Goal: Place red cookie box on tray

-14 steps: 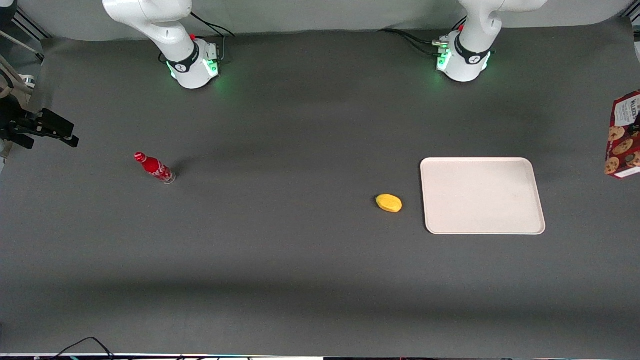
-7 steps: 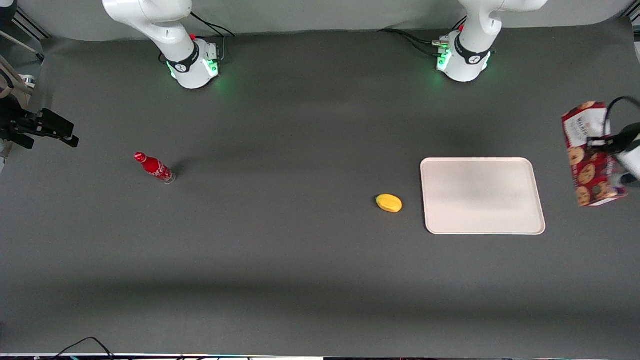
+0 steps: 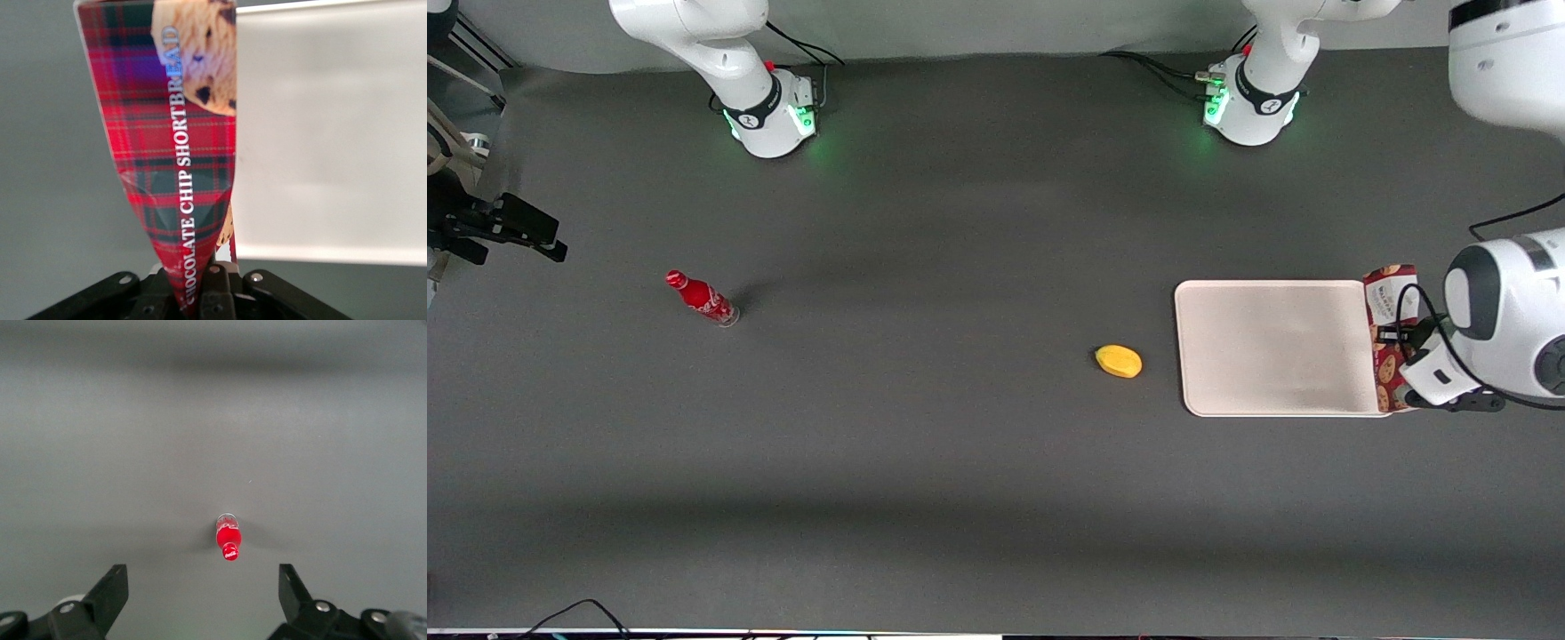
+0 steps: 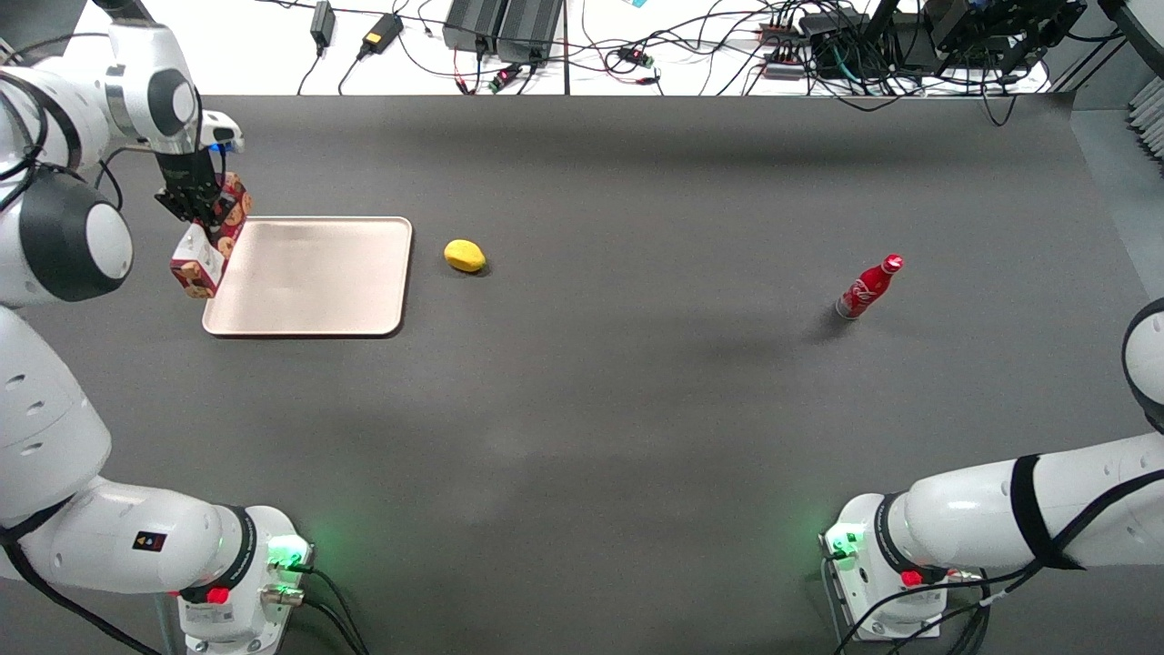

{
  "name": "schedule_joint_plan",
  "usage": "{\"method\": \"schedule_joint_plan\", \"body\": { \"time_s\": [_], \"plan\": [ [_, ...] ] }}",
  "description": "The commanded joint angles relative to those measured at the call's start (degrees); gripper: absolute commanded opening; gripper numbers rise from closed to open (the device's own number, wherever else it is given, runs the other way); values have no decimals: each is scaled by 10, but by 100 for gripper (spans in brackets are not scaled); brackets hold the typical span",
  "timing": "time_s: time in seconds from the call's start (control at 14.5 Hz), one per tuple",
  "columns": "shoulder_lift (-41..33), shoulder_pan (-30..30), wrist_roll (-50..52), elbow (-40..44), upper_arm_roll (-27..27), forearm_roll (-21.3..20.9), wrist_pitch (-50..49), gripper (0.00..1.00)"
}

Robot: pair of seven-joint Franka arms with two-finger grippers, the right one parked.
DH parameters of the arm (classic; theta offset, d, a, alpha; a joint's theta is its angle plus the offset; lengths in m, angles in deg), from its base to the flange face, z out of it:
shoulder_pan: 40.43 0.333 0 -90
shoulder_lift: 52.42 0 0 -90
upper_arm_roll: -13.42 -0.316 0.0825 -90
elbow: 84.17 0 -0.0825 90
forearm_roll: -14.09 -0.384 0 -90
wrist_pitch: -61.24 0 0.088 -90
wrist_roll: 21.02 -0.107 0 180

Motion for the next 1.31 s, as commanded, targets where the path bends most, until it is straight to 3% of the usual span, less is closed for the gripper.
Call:
{"method": "schedule_joint_plan", "body": {
  "time_s": [0.0, 0.07, 0.14, 0.21, 0.48, 0.9, 1.24],
  "plan": [
    [-12, 4, -15, -63, -5, 9, 84, 0],
    [-11, 3, -16, -75, -5, 16, 100, 0],
    [-10, 3, -22, -79, -5, 18, 105, 37],
    [-10, 3, -44, -79, -5, 22, 105, 99],
    [-34, 2, -58, -62, -13, 27, 80, 100],
    [-131, -5, -56, 95, -14, 25, -189, 100],
    [-292, -12, -29, 70, 21, 24, -339, 100]
  ]
}}
